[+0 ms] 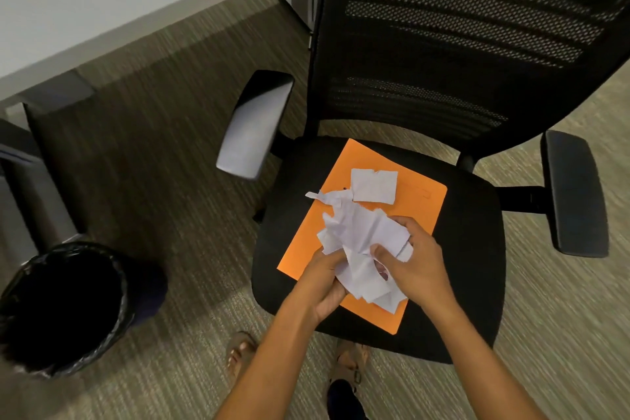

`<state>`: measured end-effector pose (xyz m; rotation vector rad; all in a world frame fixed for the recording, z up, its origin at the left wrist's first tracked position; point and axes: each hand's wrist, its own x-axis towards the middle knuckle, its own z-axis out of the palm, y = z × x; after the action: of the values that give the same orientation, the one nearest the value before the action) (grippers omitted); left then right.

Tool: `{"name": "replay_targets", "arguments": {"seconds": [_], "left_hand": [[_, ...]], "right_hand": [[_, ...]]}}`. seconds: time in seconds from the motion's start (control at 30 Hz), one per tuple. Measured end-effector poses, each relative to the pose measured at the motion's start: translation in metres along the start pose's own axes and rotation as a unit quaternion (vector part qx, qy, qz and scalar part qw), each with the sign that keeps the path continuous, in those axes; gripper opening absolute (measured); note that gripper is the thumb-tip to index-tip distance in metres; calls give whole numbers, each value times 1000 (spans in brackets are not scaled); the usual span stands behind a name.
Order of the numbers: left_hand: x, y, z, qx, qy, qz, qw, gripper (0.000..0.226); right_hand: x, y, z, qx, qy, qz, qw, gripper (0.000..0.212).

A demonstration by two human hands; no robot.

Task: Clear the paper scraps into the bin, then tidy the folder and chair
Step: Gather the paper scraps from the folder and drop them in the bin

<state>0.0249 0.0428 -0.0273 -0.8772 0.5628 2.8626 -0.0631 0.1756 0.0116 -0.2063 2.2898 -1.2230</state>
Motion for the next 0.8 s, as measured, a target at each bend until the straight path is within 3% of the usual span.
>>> {"name": "replay_targets", "arguments": {"seconds": [0.2, 0.37, 0.47, 0.57, 0.67, 0.8], "left_hand": [[-5, 2, -9, -103, 6, -8, 995, 52], [-3, 1, -6, 78, 50, 13, 996, 44], [2, -3, -9, 114, 100, 26, 988, 36], [4, -2, -14, 96, 137, 31, 985, 25], [2, 2, -17, 42, 147, 40, 987, 32], [-9, 16, -28, -9, 152, 60, 986, 39]], "right_hand": [[0, 0, 18, -72, 21, -18, 997, 41], [3, -4, 26, -65, 17, -18, 998, 53], [5, -5, 29, -57, 32, -14, 998, 61], [5, -8, 33, -73, 46, -38, 996, 65], [2, -12, 36, -68, 26, -63, 995, 73], [-2, -22, 31, 56, 12, -28, 998, 79]]}}
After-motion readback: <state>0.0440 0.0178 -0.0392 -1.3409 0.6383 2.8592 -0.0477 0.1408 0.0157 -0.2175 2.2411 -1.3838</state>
